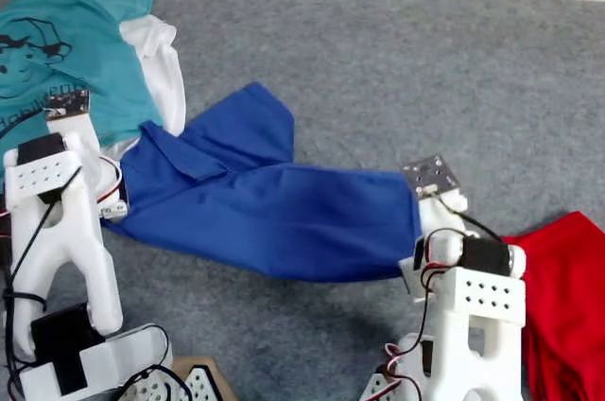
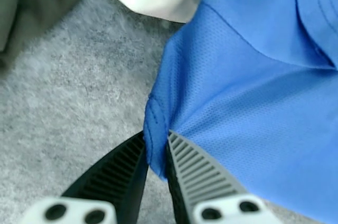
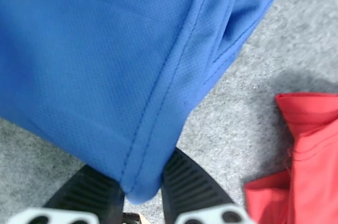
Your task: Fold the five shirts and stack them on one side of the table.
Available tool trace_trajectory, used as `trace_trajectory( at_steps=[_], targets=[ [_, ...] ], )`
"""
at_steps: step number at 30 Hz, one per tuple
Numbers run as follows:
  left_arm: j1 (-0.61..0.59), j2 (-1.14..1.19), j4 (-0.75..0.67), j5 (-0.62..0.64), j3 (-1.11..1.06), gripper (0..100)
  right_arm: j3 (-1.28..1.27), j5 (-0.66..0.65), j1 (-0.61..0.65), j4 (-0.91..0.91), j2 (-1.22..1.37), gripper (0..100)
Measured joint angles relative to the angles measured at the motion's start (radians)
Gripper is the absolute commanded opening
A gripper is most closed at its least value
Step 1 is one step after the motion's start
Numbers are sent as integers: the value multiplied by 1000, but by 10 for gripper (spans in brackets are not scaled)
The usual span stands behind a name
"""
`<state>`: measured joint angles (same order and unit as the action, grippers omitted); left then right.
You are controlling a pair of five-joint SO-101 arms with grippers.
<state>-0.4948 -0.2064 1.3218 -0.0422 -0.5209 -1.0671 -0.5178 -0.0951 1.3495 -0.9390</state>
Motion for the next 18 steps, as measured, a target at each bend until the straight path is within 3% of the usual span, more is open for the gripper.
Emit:
trace_trajectory(
  at_steps=[5,7,18],
  targets=[
    [-6,0,-5,-2,0,296,-2,32,0,0,0,228],
    [-6,0,-5,-2,0,339,-2,46,0,0,0,253],
    [-86,0,60,-2,147,351,218,75,-2,141,-5,253]
  ],
)
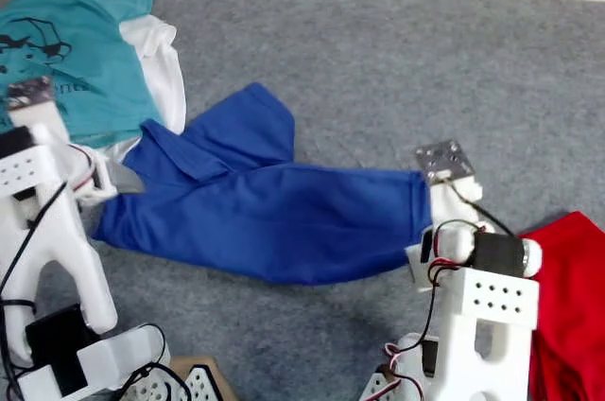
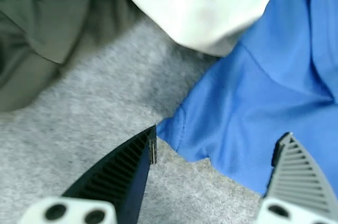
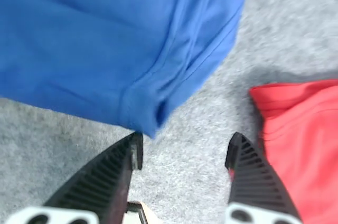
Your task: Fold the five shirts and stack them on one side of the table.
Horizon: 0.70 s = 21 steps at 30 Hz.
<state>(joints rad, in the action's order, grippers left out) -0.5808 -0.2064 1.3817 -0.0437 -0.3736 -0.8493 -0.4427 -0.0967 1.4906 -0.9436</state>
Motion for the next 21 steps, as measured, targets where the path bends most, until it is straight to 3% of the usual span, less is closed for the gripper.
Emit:
trace_trajectory(
  at_steps=[8,14,21],
  targets=[
    [38,0,89,0,146,351,48,80,0,-34,20,253],
    [193,0,26,78,141,351,101,163,34,-164,255,253],
    [253,0,-112,153,77,351,264,269,83,-313,560,253]
  ],
)
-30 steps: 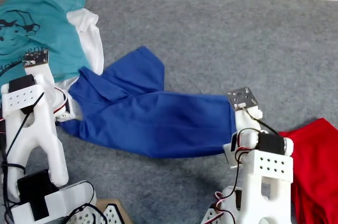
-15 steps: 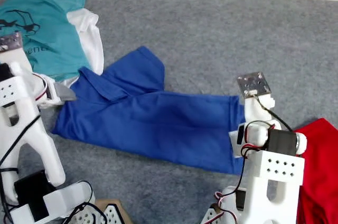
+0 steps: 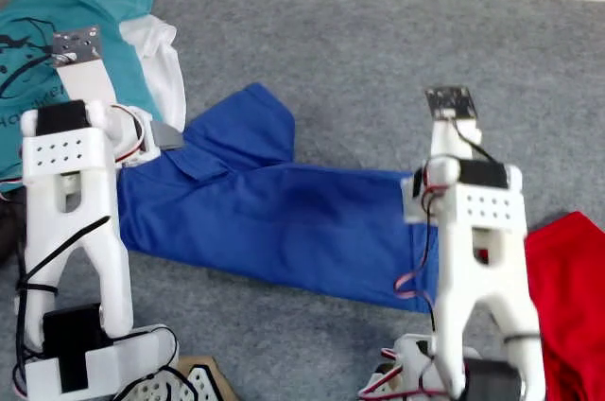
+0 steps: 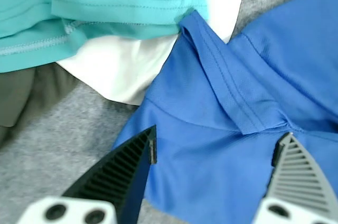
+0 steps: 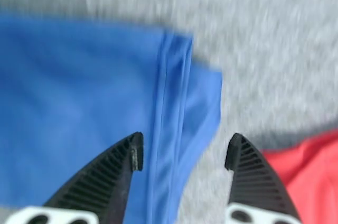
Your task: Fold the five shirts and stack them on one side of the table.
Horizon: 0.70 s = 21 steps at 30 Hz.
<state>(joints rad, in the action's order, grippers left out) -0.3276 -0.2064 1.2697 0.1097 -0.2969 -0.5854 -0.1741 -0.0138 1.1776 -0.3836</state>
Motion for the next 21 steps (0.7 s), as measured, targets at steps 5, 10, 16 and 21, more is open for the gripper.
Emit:
trace_trajectory(
  at_steps=[5,10,16,21],
  targets=[
    [6,0,-150,137,-106,351,32,54,21,-133,166,253],
    [14,0,-244,250,-164,351,32,84,32,-239,267,252],
    [35,0,-359,330,-256,351,32,84,32,-341,322,190],
    [35,0,-425,336,-298,351,32,84,34,-417,351,108]
  ],
)
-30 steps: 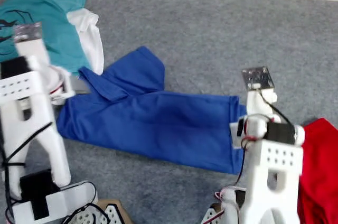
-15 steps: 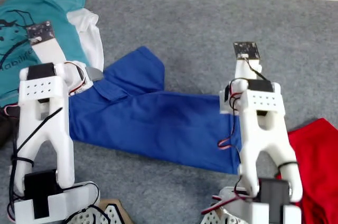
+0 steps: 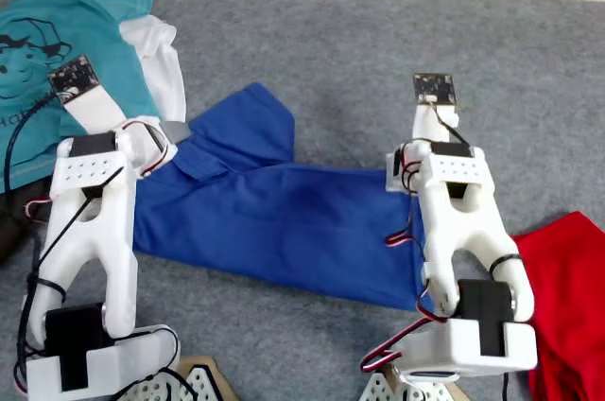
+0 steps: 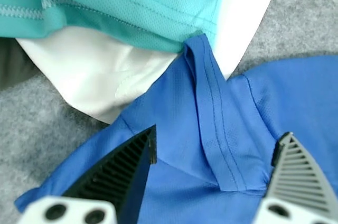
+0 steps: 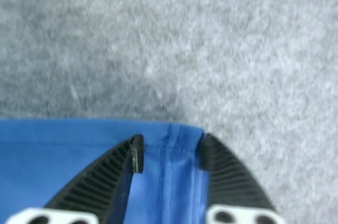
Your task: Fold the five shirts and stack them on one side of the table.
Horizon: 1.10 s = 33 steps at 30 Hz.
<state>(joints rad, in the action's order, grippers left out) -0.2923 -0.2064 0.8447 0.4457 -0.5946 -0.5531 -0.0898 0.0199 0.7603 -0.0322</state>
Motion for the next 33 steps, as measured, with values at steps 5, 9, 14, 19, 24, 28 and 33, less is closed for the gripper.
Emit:
trace_trajectory(
  at_steps=[5,9,14,19,24,28,33],
  targets=[
    [0,0,-40,0,-32,351,0,0,-32,-25,2,105],
    [6,0,-78,0,-69,351,0,0,-44,-28,2,105],
    [23,0,-100,14,-71,351,0,6,-60,-28,2,106],
    [130,0,-100,60,-46,182,0,91,-54,-28,-8,7],
    [187,0,-100,63,-40,55,0,110,-31,-28,-92,5],
    [184,0,-100,63,-40,7,-20,115,-17,-28,-133,6],
    [209,0,-100,63,-58,7,-52,115,20,-28,-135,6]
  ],
)
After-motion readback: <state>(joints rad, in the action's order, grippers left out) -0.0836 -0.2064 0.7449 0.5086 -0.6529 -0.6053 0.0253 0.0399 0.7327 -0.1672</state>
